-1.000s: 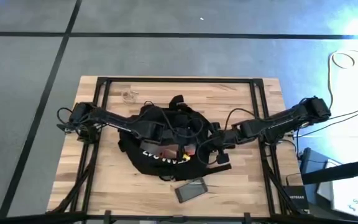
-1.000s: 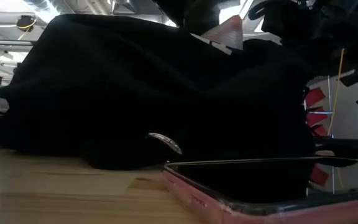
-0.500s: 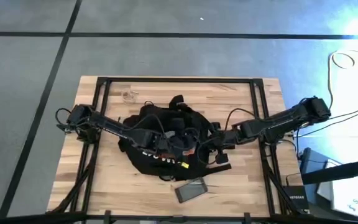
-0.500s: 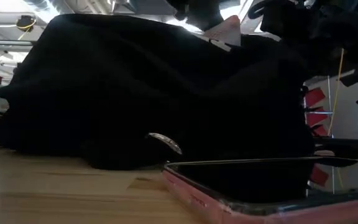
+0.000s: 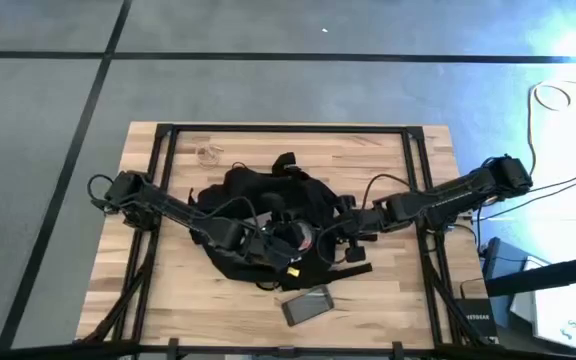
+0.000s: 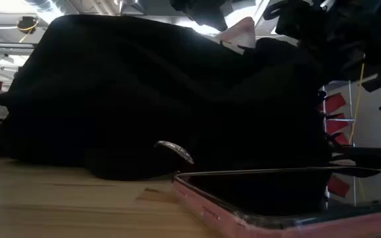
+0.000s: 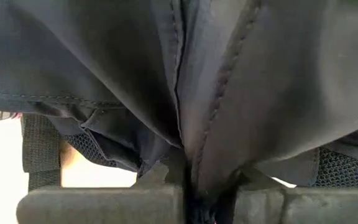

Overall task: Unpack backpack
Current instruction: Close the black backpack

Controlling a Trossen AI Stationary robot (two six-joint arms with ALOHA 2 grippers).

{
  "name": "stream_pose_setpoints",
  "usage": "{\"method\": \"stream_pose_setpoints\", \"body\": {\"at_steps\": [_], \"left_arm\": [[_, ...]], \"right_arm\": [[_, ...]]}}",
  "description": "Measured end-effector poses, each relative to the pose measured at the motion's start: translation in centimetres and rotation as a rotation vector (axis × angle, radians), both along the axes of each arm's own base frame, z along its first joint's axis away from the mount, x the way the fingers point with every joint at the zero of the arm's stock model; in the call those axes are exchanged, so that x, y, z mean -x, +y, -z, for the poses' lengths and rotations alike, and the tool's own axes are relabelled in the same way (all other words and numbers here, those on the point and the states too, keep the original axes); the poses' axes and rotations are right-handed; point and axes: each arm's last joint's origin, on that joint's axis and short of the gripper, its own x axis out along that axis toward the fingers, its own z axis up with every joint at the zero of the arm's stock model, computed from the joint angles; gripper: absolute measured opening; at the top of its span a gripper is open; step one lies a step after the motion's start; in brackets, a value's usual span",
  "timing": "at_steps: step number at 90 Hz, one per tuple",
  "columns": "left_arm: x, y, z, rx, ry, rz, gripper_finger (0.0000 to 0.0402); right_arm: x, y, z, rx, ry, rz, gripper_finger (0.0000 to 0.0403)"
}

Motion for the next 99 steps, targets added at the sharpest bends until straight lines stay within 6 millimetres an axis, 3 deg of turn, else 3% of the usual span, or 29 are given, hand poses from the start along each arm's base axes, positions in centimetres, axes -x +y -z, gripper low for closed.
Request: {"method": "stream_pose_setpoints", "body": {"at_steps": [21, 33, 51, 74, 84, 99], "left_arm": [[-1.0, 0.9, 0.9, 0.382, 0.041, 0.298, 0.0000], [-1.7, 2.2, 2.4, 0.505, 0.059, 0.316, 0.0012], [-2.4, 3.8, 4.1, 0.570, 0.074, 0.257, 0.0105], [-3.1, 4.1, 3.5, 0.625, -0.022, 0.309, 0.0245], [-3.7, 3.9, 3.4, 0.687, -0.062, 0.393, 0.0268], [-4.0, 4.5, 4.0, 0.696, -0.050, 0.380, 0.0271]], "right_arm": [[0.0, 0.0, 0.0, 0.000, 0.000, 0.000, 0.0022], [0.0, 0.0, 0.0, 0.000, 0.000, 0.000, 0.0017], [0.0, 0.0, 0.0, -0.007, -0.001, -0.005, 0.0023], [0.0, 0.0, 0.0, -0.012, 0.001, -0.014, 0.0020], [0.0, 0.1, 0.0, -0.014, 0.000, -0.017, 0.0021], [0.0, 0.0, 0.0, -0.015, 0.003, -0.017, 0.0022]]}}
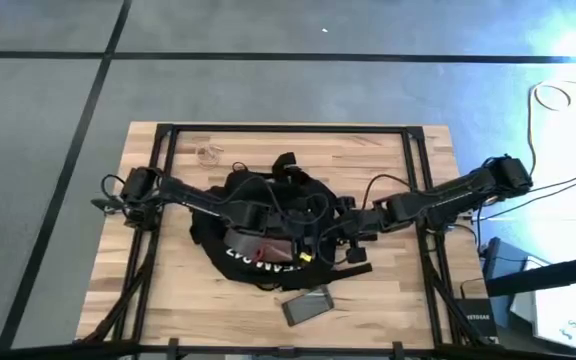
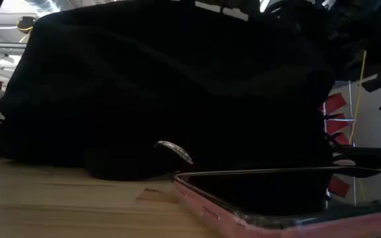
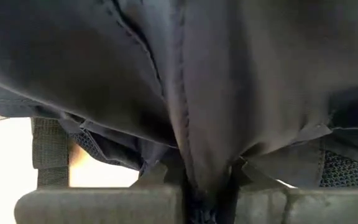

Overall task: Unpack backpack
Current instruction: Close the black backpack

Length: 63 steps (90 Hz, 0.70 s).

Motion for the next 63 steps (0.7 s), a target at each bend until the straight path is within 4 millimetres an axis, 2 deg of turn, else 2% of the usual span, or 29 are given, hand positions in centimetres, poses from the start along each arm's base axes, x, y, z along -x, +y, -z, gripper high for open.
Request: {"method": "stream_pose_setpoints", "body": {"at_steps": [13, 24, 34, 54, 63], "left_arm": [[-0.7, 0.5, 1.2, 0.001, -0.007, -0.013, 0.0267], [-1.2, 0.4, 1.9, -0.005, -0.013, -0.010, 0.0236], [-1.0, 0.3, 1.7, -0.031, -0.010, 0.001, 0.0179], [-0.5, 0.0, 0.4, -0.081, -0.028, 0.023, 0.0023], [-0.4, 0.0, 0.2, -0.085, -0.028, 0.027, 0.0010]], "right_arm": [[0.0, 0.0, 0.0, 0.002, 0.001, 0.000, 0.0022], [0.0, 0.0, 0.0, 0.006, 0.001, 0.003, 0.0023], [0.0, 0.0, 0.0, 0.005, 0.000, 0.003, 0.0023], [0.0, 0.0, 0.0, 0.006, 0.000, 0.004, 0.0023], [0.0, 0.0, 0.0, 0.006, 0.002, 0.003, 0.0023]]}}
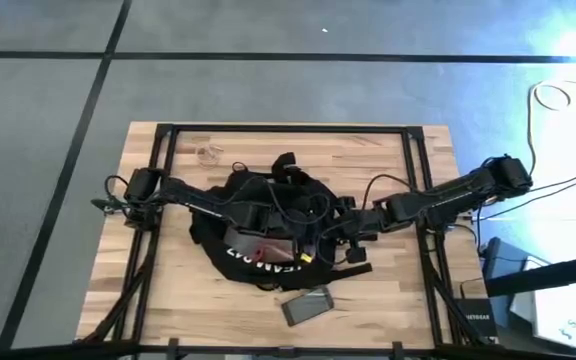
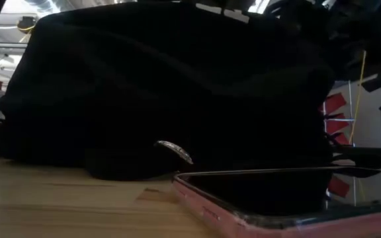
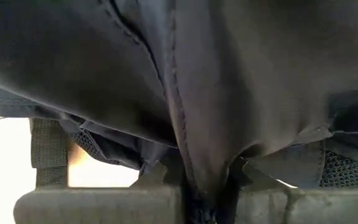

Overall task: Unpack backpack
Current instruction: Close the black backpack

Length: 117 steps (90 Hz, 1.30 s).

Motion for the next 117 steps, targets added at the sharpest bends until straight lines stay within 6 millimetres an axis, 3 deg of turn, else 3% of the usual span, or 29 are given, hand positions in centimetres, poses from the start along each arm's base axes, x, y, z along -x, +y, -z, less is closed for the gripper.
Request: {"method": "stream_pose_setpoints", "body": {"at_steps": [22, 40, 83, 117], "left_arm": [[1.6, -0.6, -1.4, -0.102, 0.062, -0.069, 0.0003], [2.0, -1.6, -2.7, -0.160, -0.008, -0.106, 0.0002], [2.5, -3.4, -2.7, -0.251, 0.005, -0.074, 0.0009], [2.5, -3.6, -2.7, -0.187, -0.001, -0.029, 0.0026]], "right_arm": [[0.0, 0.0, 0.0, 0.003, 0.006, 0.001, 0.0023], [0.0, 0.0, 0.0, 0.004, 0.007, 0.000, 0.0023], [0.1, 0.0, 0.0, 0.005, 0.008, -0.001, 0.0023], [0.1, 0.0, 0.0, 0.005, 0.009, -0.001, 0.0023]]}}
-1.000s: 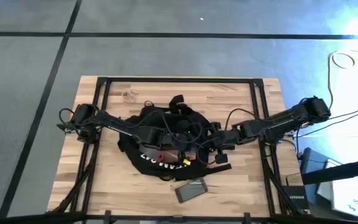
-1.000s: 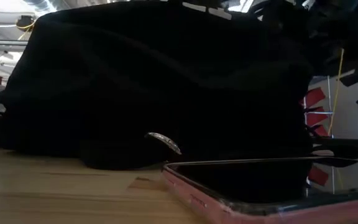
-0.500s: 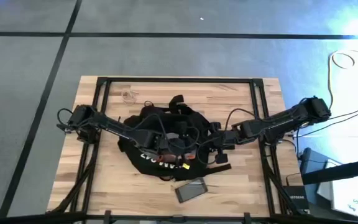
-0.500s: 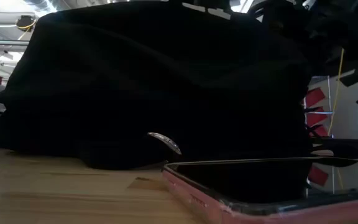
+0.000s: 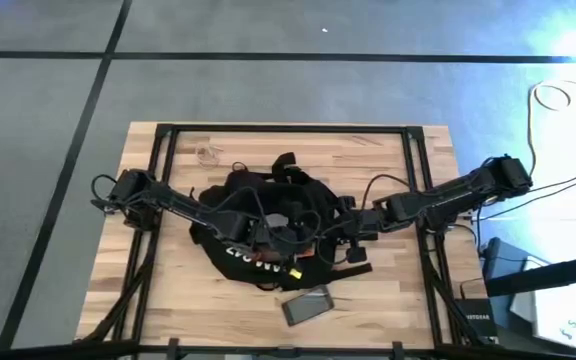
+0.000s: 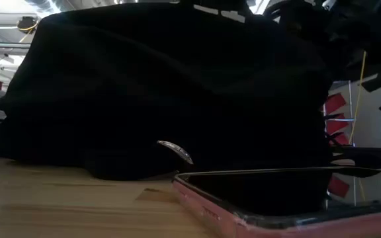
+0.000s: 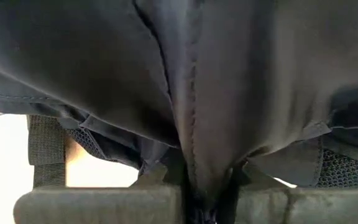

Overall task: Unpack backpack
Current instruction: Close the black backpack

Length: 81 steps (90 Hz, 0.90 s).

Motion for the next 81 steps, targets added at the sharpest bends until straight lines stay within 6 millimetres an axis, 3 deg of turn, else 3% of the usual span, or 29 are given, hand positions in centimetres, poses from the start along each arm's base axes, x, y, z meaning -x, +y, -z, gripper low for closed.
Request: {"method": "stream_pose_setpoints", "body": {"at_steps": [54, 81], "left_arm": [[-0.20, 0.80, 0.09, 0.058, 0.003, -0.007, 0.0030], [-0.21, 0.82, 0.11, 0.058, 0.005, -0.007, 0.0096]], "right_arm": [[0.00, 0.00, 0.01, 0.000, -0.001, 0.000, 0.0023], [0.01, 0.00, 0.03, -0.001, 0.000, 0.000, 0.0023]]}}
